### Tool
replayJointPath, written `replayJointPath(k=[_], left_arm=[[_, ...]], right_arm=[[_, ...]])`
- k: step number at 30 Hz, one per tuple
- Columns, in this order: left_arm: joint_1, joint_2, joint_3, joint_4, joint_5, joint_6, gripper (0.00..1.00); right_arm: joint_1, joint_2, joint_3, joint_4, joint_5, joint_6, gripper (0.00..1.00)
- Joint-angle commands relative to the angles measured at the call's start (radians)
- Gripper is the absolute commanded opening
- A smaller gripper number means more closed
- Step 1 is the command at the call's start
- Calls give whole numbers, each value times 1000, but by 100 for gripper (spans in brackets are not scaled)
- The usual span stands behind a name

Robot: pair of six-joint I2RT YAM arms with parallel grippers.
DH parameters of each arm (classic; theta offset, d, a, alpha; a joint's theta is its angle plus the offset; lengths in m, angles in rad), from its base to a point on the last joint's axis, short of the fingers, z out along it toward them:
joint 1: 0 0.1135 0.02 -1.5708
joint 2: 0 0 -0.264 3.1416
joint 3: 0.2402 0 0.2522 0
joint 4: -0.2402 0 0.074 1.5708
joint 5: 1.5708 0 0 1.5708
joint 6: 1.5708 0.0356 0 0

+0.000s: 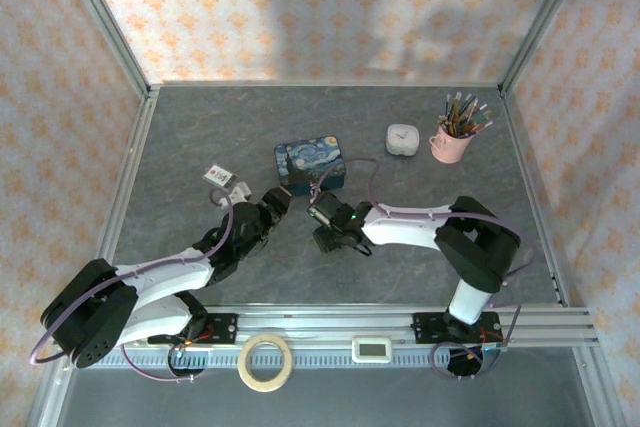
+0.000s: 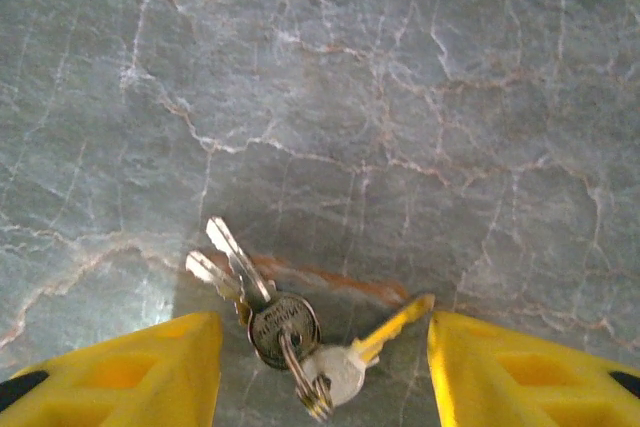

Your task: Unlock a padlock with a key

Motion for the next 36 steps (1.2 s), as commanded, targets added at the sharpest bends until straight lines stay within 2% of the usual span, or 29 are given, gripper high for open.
replayJointPath(k=[1, 4, 6, 14, 17, 21, 26, 29, 32, 36], left_arm=[[17, -24, 7, -35, -36, 30, 68], [35, -46, -2, -44, -40, 30, 68], [50, -64, -6, -54, -41, 32, 68], [88, -128, -13, -103, -56, 56, 68], [90, -130, -20, -92, -56, 55, 68], [92, -123, -13, -79, -41, 68, 68], [90, -97, 4, -25, 28, 112, 68], [86, -71, -1, 44, 73, 120, 67], [70, -40, -2, 116, 106, 125, 66], [48, 4, 11, 169, 131, 104, 67]], right_arm=[[13, 44, 35, -57, 98, -41, 55], [17, 67, 47, -58, 120, -48, 54], [18, 80, 54, -56, 115, -54, 49], [17, 124, 66, -83, 126, 3, 13], [-4, 93, 61, -61, 65, 49, 1], [-69, 16, 31, 16, -88, 110, 0], [-177, -106, -36, 159, -375, 177, 0], [-239, -163, -67, 238, -499, 233, 0], [-287, -201, -94, 307, -586, 288, 0], [-305, -227, -101, 339, -616, 309, 0]])
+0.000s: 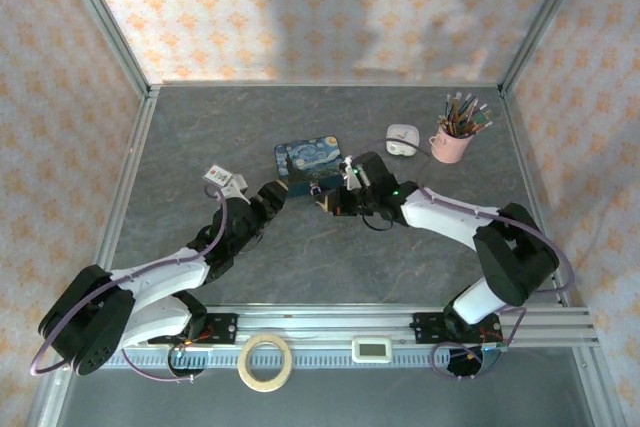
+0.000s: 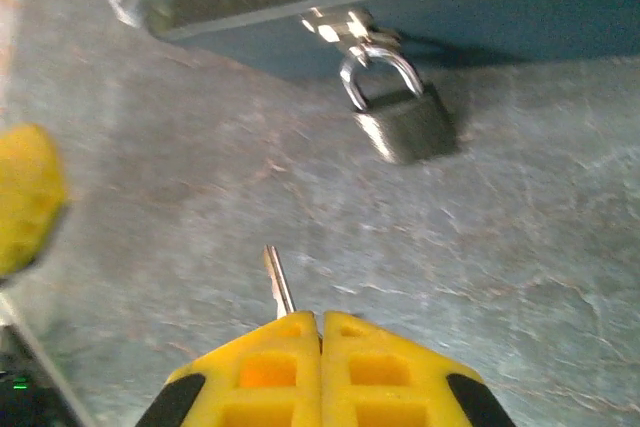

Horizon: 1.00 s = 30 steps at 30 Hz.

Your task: Unlock a padlock with a key

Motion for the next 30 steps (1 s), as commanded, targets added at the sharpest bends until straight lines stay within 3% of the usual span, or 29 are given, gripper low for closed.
replayJointPath(k=[1, 8, 16, 22, 27, 29, 30], left_arm=[[-22, 33, 12, 108, 41, -8, 67], [-72, 152, 43, 218, 53, -72, 66], [-109, 298, 106, 301, 89, -125, 52], [-123, 318, 135, 305, 79, -124, 32], [-126, 331, 144, 296, 87, -119, 0], [-125, 327, 143, 289, 86, -109, 0], [-125, 318, 141, 281, 82, -90, 0]], right_arm=[[-3, -31, -14, 75, -86, 48, 0], [-3, -37, -56, 175, -116, 54, 0], [1, -51, -81, 241, -126, 67, 0], [3, -54, -93, 273, -120, 72, 0], [3, -63, -100, 287, -114, 74, 0], [3, -75, -101, 278, -98, 68, 0], [3, -90, -101, 265, -80, 57, 5]])
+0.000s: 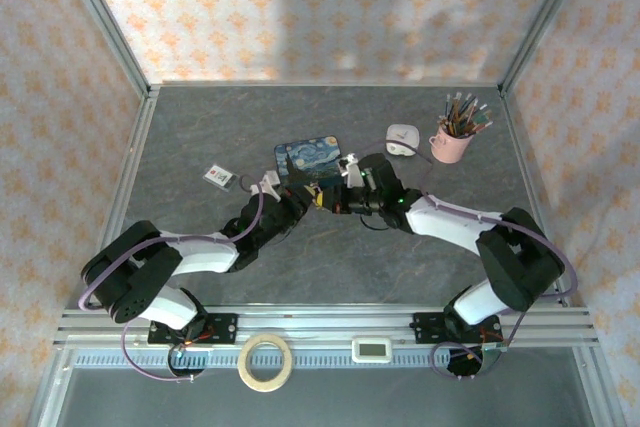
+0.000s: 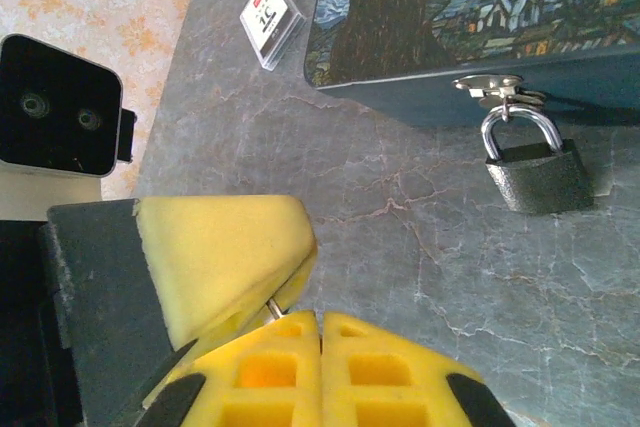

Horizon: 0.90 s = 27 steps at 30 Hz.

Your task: Unlock a padlock with a key

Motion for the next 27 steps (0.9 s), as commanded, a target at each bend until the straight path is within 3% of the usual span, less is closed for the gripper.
replayJointPath(k=[1, 4, 12, 18, 23, 27], left_arm=[[-6, -15, 23, 16, -2, 67, 0], [-3, -70, 31, 0, 6, 224, 0], [24, -238, 63, -60, 111, 574, 0], [72, -283, 59, -11, 208, 604, 0], [88, -267, 73, 24, 265, 587, 0], [89, -245, 85, 61, 301, 560, 0]], right_arm=[[3, -68, -6, 10, 36, -19, 12], [-23, -120, -8, -23, 36, -71, 28], [-102, -189, -27, 80, -194, -120, 34], [-103, -203, -66, 278, -296, -49, 48], [-97, -195, -101, 468, -354, 57, 51], [-74, -178, -102, 502, -343, 56, 51]])
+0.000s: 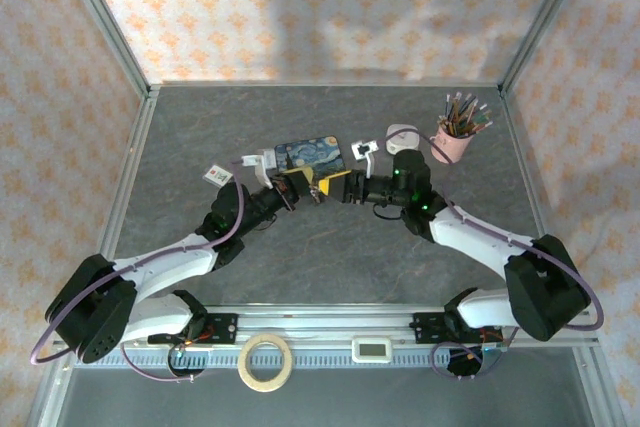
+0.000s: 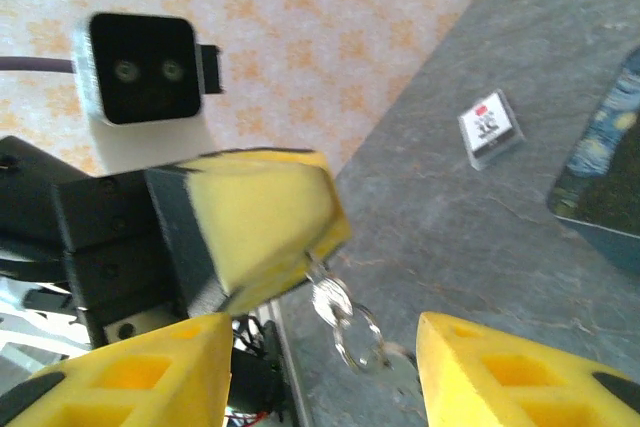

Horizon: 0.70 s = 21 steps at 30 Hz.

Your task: Unlock a padlock with a key

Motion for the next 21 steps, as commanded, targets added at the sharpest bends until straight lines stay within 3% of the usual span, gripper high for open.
replayJointPath(k=[1, 7, 14, 18, 21], left_arm=[[8, 15, 38, 86, 69, -7, 0], [8, 21, 32, 133, 84, -50, 0], [9, 15, 27, 140, 80, -64, 0], [9, 20, 19, 158, 66, -80, 0], [10, 32, 22, 182, 70, -108, 0]], right_arm=[[21, 5, -1, 126, -30, 25, 50], [26, 36, 3, 138, -25, 16, 46], [27, 27, -16, 97, 33, -22, 48], [42, 46, -11, 127, 4, -2, 29], [59, 65, 0, 128, 6, -5, 23]])
